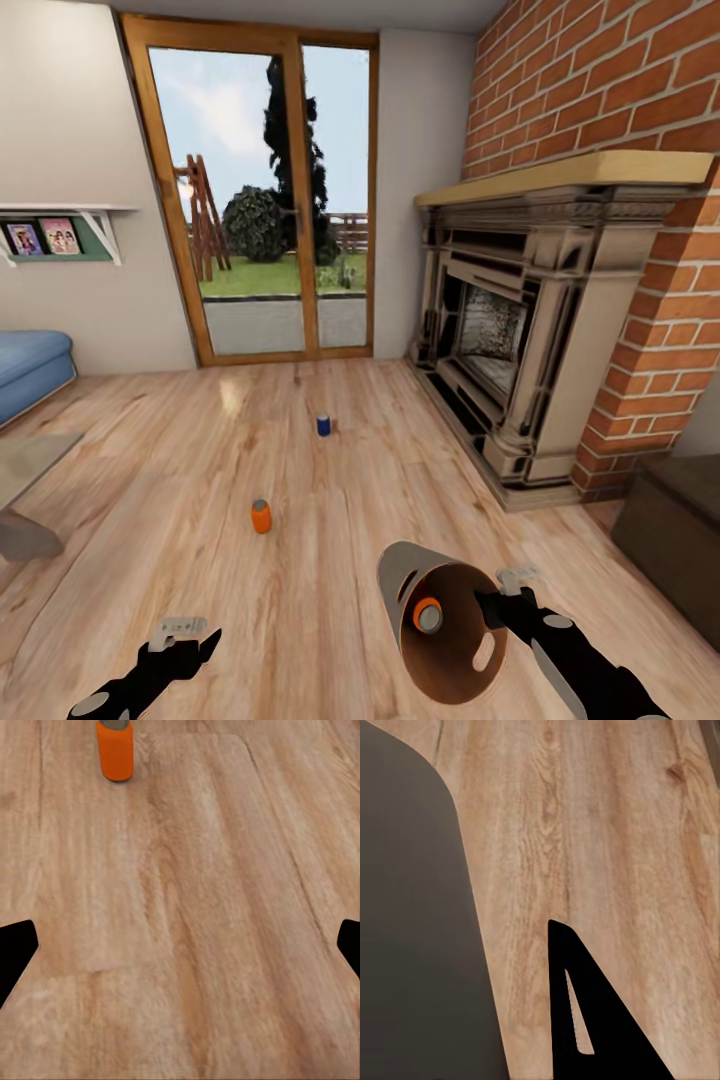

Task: Put the three can of soda from the living room inside the tash can in the kitchen.

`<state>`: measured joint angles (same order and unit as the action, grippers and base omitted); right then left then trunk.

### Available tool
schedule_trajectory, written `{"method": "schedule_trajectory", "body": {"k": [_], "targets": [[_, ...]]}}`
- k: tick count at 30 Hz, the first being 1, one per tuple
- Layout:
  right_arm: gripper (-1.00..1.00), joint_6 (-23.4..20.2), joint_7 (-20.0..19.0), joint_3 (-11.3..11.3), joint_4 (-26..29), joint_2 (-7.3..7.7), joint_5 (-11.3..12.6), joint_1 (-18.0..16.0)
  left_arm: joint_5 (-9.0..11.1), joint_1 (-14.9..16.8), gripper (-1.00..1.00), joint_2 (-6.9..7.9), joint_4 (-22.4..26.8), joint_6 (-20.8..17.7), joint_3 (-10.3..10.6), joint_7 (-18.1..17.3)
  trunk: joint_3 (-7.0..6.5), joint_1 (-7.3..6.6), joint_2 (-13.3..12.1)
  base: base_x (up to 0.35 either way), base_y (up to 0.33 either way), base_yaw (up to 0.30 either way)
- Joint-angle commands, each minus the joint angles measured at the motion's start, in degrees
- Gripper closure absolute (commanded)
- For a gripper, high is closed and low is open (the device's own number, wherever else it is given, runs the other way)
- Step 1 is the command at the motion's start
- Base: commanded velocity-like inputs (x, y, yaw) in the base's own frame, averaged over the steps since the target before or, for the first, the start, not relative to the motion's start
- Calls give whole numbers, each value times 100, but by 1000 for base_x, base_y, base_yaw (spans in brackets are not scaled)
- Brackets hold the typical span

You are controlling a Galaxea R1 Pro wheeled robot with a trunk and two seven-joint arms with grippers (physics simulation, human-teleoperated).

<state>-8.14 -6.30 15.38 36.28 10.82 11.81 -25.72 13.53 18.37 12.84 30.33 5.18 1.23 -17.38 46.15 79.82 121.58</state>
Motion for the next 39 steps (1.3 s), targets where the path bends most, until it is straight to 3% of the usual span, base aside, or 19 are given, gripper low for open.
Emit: {"method": "schedule_trajectory", "body": {"k": [1,21,31,39], "targets": [[100,1,-3,-7,11,-1,18,-3,0,0,-100,0,-1,0,0,1,-1,0,0,275,180,0],[100,-2,-3,-5,11,-106,-46,-3,0,0,-100,-8,-1,4,3,74,137,0,0,283,171,0],[100,4,-5,-4,11,-115,-51,-3,0,0,-100,-24,-1,8,9,135,225,0,0,309,33,0],[100,6,-5,-1,18,-115,-55,36,0,0,-100,-27,-1,80,6,138,235,0,0,91,-1,0]]}}
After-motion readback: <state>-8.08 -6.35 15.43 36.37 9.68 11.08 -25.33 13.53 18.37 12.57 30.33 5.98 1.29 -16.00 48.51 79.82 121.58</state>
